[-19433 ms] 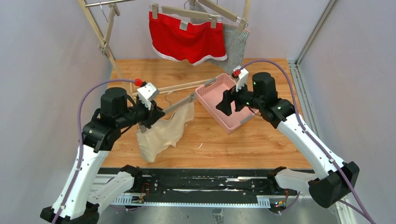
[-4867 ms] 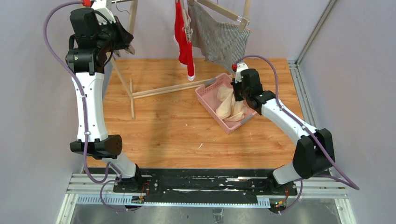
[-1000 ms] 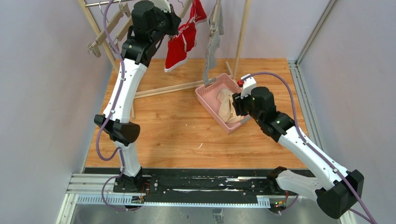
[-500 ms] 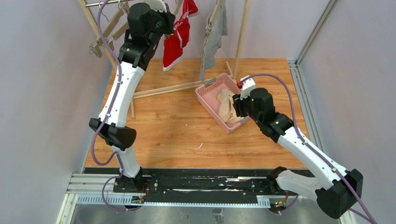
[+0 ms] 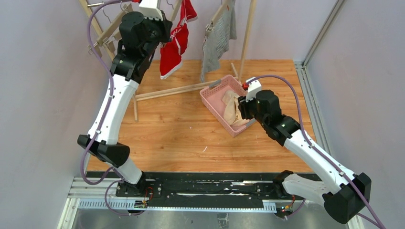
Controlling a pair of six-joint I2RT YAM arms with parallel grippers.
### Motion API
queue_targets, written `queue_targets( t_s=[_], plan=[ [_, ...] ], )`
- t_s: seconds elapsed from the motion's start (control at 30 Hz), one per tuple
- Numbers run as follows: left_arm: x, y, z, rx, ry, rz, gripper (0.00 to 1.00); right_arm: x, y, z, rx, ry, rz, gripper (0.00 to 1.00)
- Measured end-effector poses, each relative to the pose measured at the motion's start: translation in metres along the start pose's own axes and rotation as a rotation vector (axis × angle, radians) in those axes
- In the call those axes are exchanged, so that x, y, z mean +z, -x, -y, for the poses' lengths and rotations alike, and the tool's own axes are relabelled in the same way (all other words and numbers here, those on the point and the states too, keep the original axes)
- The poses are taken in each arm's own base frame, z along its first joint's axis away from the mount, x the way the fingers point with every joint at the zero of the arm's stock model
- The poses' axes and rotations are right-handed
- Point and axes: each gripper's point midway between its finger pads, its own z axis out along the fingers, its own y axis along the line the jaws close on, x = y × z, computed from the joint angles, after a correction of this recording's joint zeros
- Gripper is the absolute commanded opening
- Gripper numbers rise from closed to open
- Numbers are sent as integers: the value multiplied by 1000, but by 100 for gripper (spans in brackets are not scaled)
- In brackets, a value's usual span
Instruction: Remove the underwear clipped to the hanger
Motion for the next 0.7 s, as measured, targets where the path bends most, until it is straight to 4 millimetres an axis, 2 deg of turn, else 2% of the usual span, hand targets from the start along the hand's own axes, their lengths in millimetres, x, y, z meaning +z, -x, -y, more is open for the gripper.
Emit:
queue_targets(
  t_s=[0.2, 0.33, 0.43, 0.5, 0.63, 0.7],
  plan=[
    [-23, 12, -2, 9, -2, 33, 0, 0, 0, 0, 1, 1, 0, 43],
    [-36, 3, -4, 29, -1, 17, 0, 0, 0, -1, 1, 7, -1, 43],
    [-49, -16, -7, 45, 0, -23, 0, 2, -2, -2, 0, 10, -7, 43],
    [-62, -36, -9, 54, -1, -68, 0, 3, -3, -2, -1, 11, -10, 43],
    [-99, -69, -12, 62, -15, -165, 0, 5, -1, -5, 7, 21, -13, 44],
    [-121, -75, -11, 62, -32, -192, 0, 8, 0, -6, 11, 26, -18, 44]
  ],
)
